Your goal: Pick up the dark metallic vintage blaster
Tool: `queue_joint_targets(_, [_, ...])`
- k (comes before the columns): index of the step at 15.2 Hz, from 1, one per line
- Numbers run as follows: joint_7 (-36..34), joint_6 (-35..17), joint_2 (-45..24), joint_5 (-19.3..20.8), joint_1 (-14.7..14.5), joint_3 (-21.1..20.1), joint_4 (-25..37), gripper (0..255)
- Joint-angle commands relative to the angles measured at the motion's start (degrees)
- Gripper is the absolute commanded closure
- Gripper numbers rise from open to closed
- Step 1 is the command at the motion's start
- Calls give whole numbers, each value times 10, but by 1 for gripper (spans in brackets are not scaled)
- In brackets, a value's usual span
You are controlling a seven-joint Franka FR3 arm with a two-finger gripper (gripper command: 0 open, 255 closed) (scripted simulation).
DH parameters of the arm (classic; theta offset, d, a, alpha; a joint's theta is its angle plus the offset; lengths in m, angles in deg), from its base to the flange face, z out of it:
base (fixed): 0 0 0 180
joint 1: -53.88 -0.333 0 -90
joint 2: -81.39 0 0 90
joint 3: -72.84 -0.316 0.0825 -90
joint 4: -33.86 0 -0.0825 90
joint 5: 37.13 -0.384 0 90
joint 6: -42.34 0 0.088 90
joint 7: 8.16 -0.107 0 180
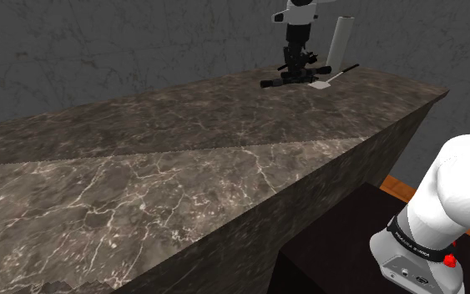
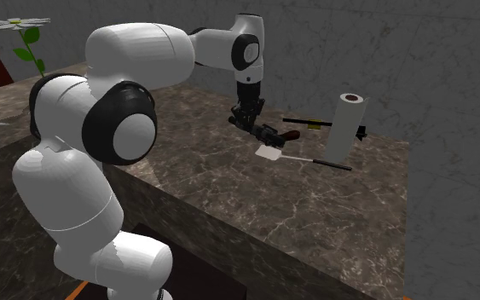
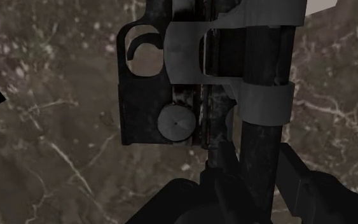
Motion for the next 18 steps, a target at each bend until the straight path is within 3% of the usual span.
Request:
queue_joint_targets(1, [0, 0, 0, 0, 0, 0, 0, 255])
queue_joint_targets(18, [9, 122, -20, -7, 2, 2, 140, 255])
